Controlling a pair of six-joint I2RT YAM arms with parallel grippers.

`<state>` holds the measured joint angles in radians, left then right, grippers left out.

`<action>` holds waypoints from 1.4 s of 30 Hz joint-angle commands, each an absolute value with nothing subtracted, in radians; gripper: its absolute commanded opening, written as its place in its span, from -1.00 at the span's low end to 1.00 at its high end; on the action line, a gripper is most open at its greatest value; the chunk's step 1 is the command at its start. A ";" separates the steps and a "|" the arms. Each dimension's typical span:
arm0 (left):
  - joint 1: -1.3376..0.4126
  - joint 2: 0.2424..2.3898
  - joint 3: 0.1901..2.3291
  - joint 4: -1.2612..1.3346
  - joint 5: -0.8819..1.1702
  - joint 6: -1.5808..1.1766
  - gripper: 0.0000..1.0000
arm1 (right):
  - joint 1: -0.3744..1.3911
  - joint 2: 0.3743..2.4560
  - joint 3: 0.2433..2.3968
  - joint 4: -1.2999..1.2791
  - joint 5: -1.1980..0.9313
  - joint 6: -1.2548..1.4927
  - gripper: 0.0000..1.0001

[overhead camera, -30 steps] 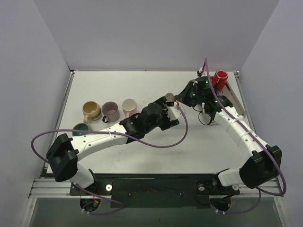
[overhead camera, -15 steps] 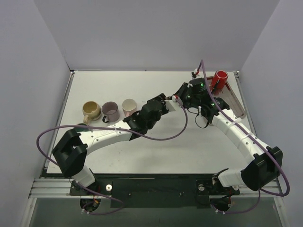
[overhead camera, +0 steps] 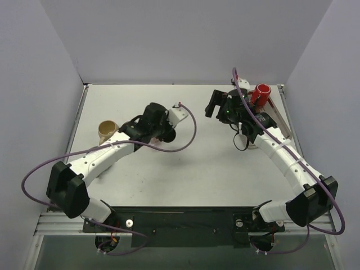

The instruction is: Turn the mug right side up

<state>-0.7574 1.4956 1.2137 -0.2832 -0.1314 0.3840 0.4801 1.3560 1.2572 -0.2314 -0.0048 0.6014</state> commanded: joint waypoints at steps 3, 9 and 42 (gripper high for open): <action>-0.520 1.376 1.111 -0.761 0.074 0.319 -1.00 | 0.330 1.457 1.364 -0.246 0.415 0.198 0.86; -0.385 1.339 0.999 -0.784 0.113 0.361 -1.00 | 0.175 1.692 1.462 -0.115 0.476 0.186 0.88; -0.072 1.312 0.965 -0.785 0.190 0.456 -0.09 | -0.043 2.416 2.135 -0.215 0.397 0.327 0.48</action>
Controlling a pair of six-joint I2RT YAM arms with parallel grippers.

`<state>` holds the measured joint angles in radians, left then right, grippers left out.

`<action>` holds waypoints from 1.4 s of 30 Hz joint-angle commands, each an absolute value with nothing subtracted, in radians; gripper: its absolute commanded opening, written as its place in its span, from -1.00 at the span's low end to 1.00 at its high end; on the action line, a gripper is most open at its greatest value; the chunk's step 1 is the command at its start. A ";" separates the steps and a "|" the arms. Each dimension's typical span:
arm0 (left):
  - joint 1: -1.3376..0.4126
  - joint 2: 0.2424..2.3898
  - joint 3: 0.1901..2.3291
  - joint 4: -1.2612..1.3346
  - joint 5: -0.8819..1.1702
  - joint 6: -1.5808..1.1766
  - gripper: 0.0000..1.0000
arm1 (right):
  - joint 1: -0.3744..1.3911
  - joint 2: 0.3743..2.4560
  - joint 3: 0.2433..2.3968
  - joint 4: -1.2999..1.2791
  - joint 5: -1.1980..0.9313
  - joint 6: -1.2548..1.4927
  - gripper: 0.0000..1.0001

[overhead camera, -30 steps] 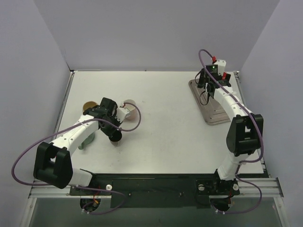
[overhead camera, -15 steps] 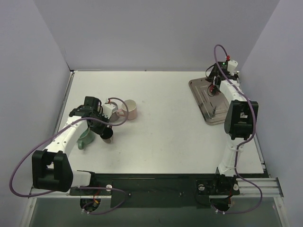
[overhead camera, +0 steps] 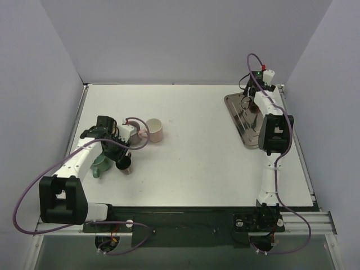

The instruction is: Turn the mug right side up

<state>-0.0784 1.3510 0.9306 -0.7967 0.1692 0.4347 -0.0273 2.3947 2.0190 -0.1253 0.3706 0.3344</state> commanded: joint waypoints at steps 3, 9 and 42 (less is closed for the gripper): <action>-0.072 1.298 0.983 -0.788 0.186 0.453 -0.08 | -0.057 2.457 2.204 -0.280 0.374 0.344 0.20; -0.069 1.252 1.025 -0.818 0.210 0.453 -0.08 | -0.071 2.487 2.264 -0.316 0.314 0.348 -0.03; -0.067 1.173 1.137 -0.914 0.394 0.440 -0.06 | -0.095 1.830 1.381 0.067 -0.121 0.532 -1.00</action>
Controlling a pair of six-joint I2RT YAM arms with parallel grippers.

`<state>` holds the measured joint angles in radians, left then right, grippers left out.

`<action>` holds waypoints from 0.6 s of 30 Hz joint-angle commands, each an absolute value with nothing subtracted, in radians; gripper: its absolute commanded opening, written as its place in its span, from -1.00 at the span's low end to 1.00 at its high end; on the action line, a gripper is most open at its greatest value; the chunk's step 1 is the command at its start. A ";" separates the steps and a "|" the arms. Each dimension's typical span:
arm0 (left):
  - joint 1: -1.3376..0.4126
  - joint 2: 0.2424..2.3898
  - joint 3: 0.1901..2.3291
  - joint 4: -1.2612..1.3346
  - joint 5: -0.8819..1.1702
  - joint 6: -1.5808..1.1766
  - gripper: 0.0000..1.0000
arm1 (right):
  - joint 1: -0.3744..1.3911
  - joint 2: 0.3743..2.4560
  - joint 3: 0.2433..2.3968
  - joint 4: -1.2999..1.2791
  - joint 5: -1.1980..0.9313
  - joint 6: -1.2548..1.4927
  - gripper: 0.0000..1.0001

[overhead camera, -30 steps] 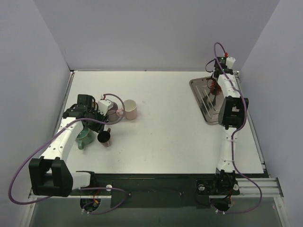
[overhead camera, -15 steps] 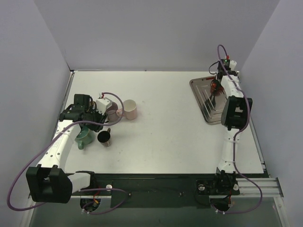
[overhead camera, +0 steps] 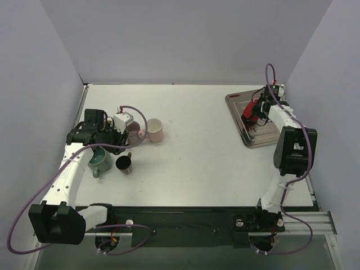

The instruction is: Turn the mug right side up

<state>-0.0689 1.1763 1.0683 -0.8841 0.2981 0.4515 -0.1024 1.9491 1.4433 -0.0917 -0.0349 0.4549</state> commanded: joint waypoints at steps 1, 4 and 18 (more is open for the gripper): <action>-0.069 1.173 1.144 -0.919 0.400 0.437 -0.06 | -0.095 1.806 1.364 0.078 -0.132 0.540 -1.00; -0.077 1.163 1.160 -0.914 0.439 0.430 -0.06 | -0.097 1.760 1.310 0.090 -0.172 0.583 -1.00; -0.245 1.134 1.186 -0.859 0.423 0.362 -0.01 | -0.101 1.710 1.276 0.003 -0.233 0.574 -1.00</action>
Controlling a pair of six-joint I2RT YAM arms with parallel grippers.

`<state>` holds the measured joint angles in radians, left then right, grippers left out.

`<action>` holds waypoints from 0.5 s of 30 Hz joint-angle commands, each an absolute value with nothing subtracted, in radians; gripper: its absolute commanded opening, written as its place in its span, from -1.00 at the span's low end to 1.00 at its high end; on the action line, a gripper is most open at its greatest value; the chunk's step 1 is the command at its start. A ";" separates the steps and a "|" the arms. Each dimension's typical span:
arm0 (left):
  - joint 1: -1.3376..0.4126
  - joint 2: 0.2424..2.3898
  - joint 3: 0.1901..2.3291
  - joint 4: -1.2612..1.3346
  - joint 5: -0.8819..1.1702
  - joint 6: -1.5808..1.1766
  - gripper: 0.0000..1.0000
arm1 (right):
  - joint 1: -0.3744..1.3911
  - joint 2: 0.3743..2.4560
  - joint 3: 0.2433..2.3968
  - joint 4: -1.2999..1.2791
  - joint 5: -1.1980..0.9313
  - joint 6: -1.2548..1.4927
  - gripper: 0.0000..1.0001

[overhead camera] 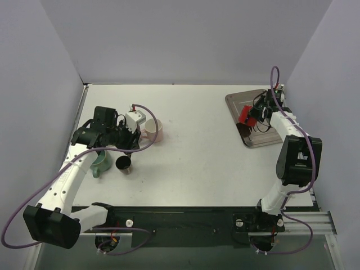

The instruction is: Turn the mug right side up

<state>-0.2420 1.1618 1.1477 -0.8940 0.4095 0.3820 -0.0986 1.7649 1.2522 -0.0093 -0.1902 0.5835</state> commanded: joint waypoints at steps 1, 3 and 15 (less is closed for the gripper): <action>-0.247 1.135 1.186 -0.856 0.423 0.362 -0.01 | -0.101 1.701 1.270 0.003 -0.251 0.571 -1.00; -0.256 1.143 1.184 -0.851 0.420 0.361 0.00 | -0.101 1.680 1.263 0.003 -0.274 0.577 -1.00; -0.437 1.212 1.226 -0.816 0.348 0.373 0.01 | -0.106 1.589 1.206 0.060 -0.353 0.661 -1.00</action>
<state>-0.3775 1.2060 1.1675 -0.8715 0.3733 0.3687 -0.0994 1.6722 1.2053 -0.0322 -0.2901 0.6109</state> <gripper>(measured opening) 0.500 0.120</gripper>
